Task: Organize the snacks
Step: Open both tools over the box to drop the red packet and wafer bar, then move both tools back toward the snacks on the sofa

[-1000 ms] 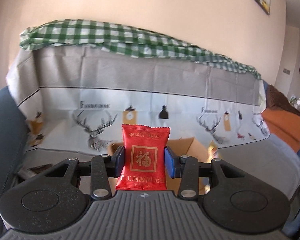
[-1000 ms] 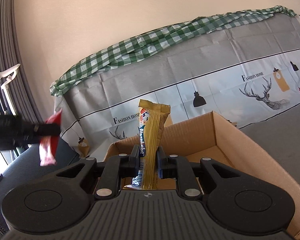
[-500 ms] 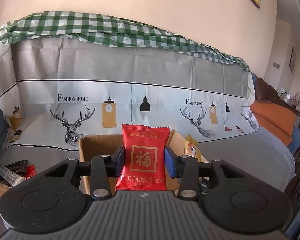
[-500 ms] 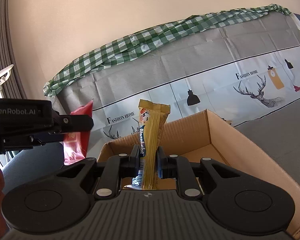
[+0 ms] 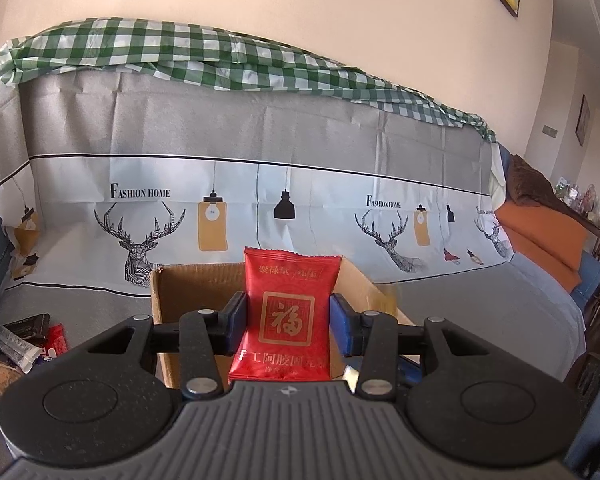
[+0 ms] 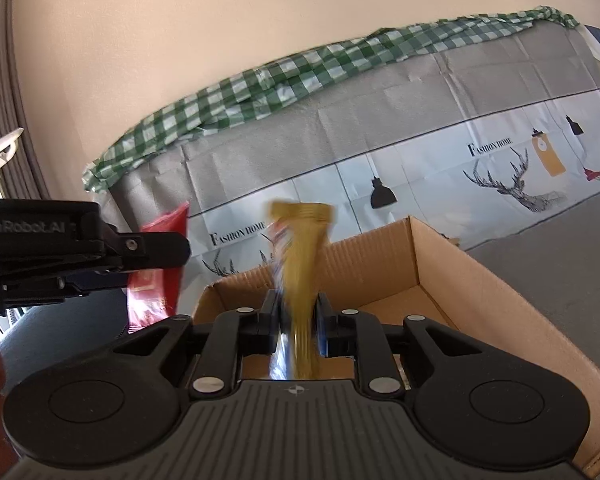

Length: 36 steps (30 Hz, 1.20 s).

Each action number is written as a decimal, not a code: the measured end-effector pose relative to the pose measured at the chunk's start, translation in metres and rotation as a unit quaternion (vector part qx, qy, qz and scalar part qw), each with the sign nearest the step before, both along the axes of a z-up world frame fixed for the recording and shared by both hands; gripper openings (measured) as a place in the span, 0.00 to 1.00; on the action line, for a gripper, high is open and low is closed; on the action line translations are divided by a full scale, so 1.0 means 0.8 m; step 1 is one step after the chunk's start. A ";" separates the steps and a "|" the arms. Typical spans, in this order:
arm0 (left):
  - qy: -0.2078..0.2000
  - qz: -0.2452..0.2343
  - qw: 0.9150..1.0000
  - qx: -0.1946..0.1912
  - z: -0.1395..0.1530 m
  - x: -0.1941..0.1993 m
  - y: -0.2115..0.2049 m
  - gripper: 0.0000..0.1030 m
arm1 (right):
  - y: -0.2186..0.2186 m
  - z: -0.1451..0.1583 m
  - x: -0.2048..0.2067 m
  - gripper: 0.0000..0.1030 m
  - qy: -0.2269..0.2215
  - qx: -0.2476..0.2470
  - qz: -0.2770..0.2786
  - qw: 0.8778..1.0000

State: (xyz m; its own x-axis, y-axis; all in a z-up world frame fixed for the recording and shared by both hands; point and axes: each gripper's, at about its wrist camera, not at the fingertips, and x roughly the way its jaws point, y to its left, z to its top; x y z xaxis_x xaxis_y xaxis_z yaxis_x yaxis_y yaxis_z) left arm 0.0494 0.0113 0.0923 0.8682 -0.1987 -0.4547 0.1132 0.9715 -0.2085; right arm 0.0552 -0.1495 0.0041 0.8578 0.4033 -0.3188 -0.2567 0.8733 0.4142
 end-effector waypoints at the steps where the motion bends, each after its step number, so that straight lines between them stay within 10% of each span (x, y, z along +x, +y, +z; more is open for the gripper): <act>1: -0.001 0.001 1.000 0.000 0.001 0.001 0.001 0.50 | 0.000 -0.001 0.001 0.55 0.004 -0.002 -0.005 1.000; 19: -0.028 0.021 0.999 -0.019 0.052 -0.060 -0.031 0.51 | -0.016 -0.001 -0.001 0.75 0.002 0.021 -0.056 0.998; 27: -0.086 -0.055 0.994 -0.033 0.119 -0.126 -0.097 0.53 | -0.022 0.000 -0.010 0.76 -0.005 0.035 -0.077 0.996; 36: -0.084 0.010 0.995 -0.047 0.079 -0.148 0.007 0.33 | -0.006 0.007 -0.026 0.76 -0.026 -0.004 -0.062 0.998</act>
